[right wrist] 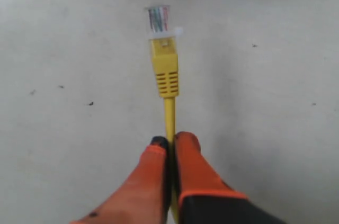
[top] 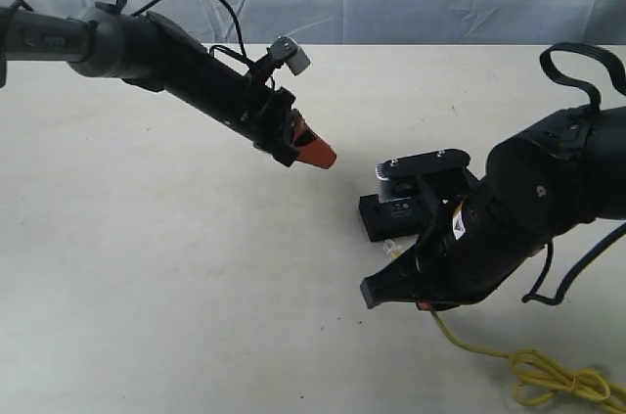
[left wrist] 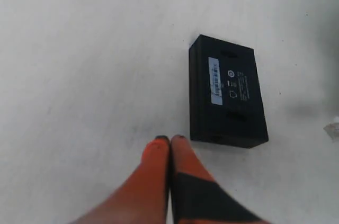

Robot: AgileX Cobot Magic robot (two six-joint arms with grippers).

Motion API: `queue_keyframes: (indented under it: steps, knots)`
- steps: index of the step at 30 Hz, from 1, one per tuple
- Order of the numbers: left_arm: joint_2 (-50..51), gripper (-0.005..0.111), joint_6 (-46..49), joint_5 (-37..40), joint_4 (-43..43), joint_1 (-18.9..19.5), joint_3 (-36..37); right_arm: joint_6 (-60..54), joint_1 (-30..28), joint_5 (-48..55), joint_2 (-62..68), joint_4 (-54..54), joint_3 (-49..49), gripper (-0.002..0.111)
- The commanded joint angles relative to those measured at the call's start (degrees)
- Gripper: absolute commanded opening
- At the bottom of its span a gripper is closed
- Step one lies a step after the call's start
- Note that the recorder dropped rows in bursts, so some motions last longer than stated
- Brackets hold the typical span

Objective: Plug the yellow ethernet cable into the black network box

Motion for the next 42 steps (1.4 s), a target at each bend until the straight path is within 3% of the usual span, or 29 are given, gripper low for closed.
queue_keyframes:
  steps: [1, 8, 15, 28, 34, 42]
  knots:
    - [2.1, 0.0, 0.9, 0.2, -6.7, -1.5, -0.5, 1.5, 0.0, -1.0, 0.6, -1.4, 0.2, -0.001]
    - [2.4, 0.0, 4.0, -3.8, -9.5, -4.1, -0.5, 6.1, 0.0, -1.4, 1.4, -5.9, 0.2, -0.001]
    - [5.4, 0.0, 6.7, -3.6, -17.5, -5.3, -0.6, 7.0, 0.0, -1.9, 1.4, -8.1, 0.2, -0.001]
    - [6.7, 0.0, 4.1, -2.1, -12.0, -5.3, -1.7, 7.1, 0.0, -6.5, 6.1, -11.5, 0.2, -0.001]
    - [6.9, 0.0, 3.5, -1.8, -11.9, -5.3, -1.7, 16.3, 0.0, -7.2, 8.1, -19.0, 0.2, -0.001]
    - [7.4, 0.0, 3.5, -1.5, -11.9, -5.3, -1.6, 16.5, 0.0, -10.2, 9.9, -19.8, 0.2, -0.001]
